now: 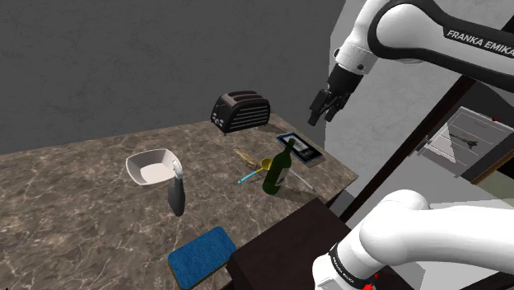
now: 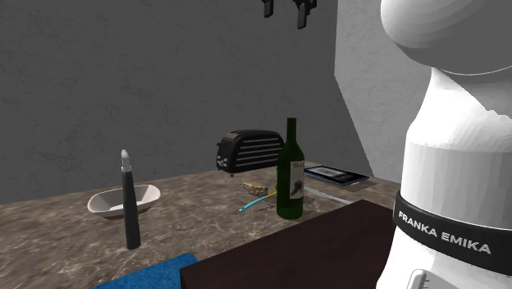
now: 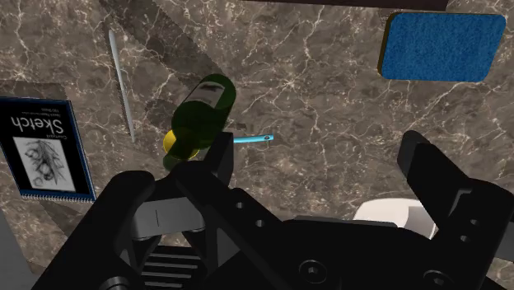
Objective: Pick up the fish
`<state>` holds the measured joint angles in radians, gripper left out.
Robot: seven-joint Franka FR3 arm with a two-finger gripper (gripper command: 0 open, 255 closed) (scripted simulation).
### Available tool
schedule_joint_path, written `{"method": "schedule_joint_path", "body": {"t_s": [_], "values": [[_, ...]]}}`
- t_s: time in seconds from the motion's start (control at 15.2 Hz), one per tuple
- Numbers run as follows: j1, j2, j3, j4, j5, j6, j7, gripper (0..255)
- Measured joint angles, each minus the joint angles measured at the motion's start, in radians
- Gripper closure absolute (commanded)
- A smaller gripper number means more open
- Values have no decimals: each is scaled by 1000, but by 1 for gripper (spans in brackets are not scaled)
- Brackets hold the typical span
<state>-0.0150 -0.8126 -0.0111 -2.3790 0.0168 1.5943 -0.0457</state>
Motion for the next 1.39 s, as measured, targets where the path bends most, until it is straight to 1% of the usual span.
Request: {"method": "schedule_joint_path", "body": {"t_s": [0.13,0.46,0.99,1.39], "values": [[-1,9,-2,-6,-1,12,-2,0],[-9,131,-18,-33,-14,147,-18,0],[-22,406,-52,-15,-29,379,-51,0],[-29,636,-72,62,-26,515,-74,0]]}}
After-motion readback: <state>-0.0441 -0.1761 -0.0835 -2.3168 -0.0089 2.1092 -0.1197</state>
